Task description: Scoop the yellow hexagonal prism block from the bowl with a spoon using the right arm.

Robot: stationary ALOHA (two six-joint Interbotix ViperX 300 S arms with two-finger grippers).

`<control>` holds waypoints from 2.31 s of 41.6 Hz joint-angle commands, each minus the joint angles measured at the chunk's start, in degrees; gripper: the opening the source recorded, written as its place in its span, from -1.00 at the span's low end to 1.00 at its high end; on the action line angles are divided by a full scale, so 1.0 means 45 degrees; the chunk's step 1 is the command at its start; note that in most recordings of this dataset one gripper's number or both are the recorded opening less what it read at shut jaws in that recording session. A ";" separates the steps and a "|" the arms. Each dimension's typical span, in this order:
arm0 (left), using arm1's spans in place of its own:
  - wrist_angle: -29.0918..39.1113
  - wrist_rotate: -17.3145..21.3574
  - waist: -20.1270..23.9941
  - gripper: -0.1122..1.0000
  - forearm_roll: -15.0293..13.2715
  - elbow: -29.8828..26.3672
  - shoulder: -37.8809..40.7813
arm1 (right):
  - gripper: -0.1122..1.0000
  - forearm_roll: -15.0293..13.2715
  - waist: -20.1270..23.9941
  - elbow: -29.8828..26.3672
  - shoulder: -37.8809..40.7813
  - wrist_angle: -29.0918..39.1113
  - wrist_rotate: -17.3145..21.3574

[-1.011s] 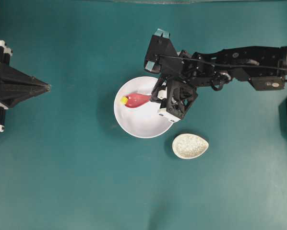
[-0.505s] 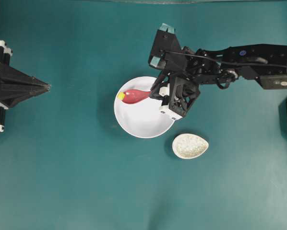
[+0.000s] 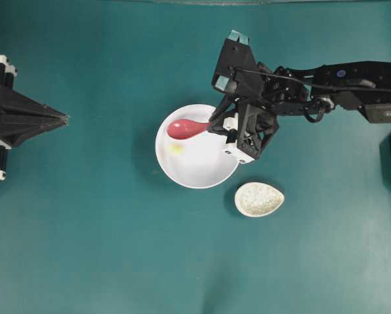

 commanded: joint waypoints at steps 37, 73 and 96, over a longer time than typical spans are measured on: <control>-0.0078 0.0020 0.0020 -0.80 0.0039 -0.0195 0.0098 | -0.38 0.0273 0.0059 -0.0605 -0.2520 0.5742 0.1719; 0.0684 0.0078 0.0020 -0.80 0.0137 -0.0176 0.0156 | -0.38 -0.0645 0.0078 -0.1953 -0.1191 0.7227 0.1719; 0.0684 0.0078 0.0000 -0.80 0.0117 -0.0176 0.0156 | -0.38 -0.0801 0.0078 -0.2949 0.0918 0.7812 0.1699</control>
